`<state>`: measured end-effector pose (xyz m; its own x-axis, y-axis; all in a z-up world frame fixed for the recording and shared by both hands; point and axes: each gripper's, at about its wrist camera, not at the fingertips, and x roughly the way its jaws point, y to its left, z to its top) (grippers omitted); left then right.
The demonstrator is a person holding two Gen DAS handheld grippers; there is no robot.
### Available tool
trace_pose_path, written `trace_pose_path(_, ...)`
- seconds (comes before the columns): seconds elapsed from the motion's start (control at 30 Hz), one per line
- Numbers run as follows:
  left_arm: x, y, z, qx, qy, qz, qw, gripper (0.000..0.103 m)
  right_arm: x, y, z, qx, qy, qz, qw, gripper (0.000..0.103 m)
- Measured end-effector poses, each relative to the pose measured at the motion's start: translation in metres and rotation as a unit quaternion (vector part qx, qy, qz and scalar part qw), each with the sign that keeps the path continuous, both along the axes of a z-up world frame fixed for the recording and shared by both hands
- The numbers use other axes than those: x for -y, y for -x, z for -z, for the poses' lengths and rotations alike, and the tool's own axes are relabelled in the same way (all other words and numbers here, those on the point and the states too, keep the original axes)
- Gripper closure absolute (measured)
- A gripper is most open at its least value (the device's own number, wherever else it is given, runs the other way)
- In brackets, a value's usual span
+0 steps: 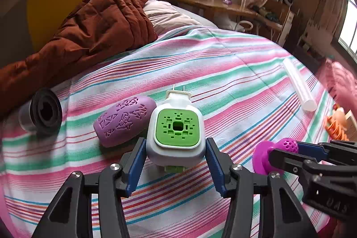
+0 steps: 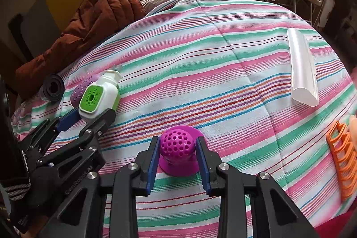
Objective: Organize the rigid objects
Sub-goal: 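Grasp the white-and-green plug-in device with the left tool and lift it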
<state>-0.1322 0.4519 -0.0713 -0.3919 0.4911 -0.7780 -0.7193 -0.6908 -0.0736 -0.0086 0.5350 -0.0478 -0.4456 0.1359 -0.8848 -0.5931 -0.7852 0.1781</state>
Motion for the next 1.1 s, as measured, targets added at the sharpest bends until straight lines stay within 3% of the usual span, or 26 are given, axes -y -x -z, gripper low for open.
trace_pose_path(0.17, 0.027, -0.013, 0.001, 0.006, -0.024, 0.004, 0.9997, 0.050, 0.001, -0.001, 0.000, -0.001, 0.001, 0.000, 1.000, 0.070)
trace_pose_path(0.23, 0.041, -0.018, 0.001, 0.028, -0.042, 0.007, 0.9987, 0.050, 0.001, -0.001, -0.001, -0.001, 0.002, 0.000, 1.000, 0.070)
trace_pose_path(0.37, 0.071, -0.020, 0.004, 0.124, -0.096, -0.012, 0.9875, 0.050, -0.001, 0.000, 0.000, -0.002, 0.003, 0.000, 1.000, 0.070)
trace_pose_path(0.43, 0.094, -0.021, 0.003, 0.168, -0.132, -0.031, 0.9763, 0.050, -0.001, 0.001, 0.000, -0.002, 0.002, 0.000, 1.000, 0.070)
trace_pose_path(0.47, 0.103, -0.022, 0.003, 0.173, -0.139, -0.043, 0.9740, 0.050, -0.001, 0.001, 0.000, -0.001, 0.001, -0.001, 1.000, 0.070)
trace_pose_path(0.6, 0.132, -0.037, 0.005, 0.169, -0.127, -0.055, 0.9759, 0.050, 0.001, 0.004, 0.000, 0.002, -0.005, -0.006, 1.000, 0.070)
trace_pose_path(0.7, 0.140, -0.055, 0.002, 0.139, -0.102, -0.051, 0.9838, 0.050, 0.002, 0.003, 0.000, 0.003, -0.007, -0.007, 1.000, 0.070)
trace_pose_path(0.77, 0.144, -0.062, -0.004, 0.124, -0.106, -0.046, 0.9855, 0.050, 0.003, 0.002, 0.000, 0.002, -0.006, -0.007, 1.000, 0.070)
trace_pose_path(1.1, 0.132, -0.074, -0.014, 0.073, -0.067, -0.048, 0.9939, 0.050, 0.004, 0.002, -0.001, -0.005, 0.005, -0.003, 1.000, 0.070)
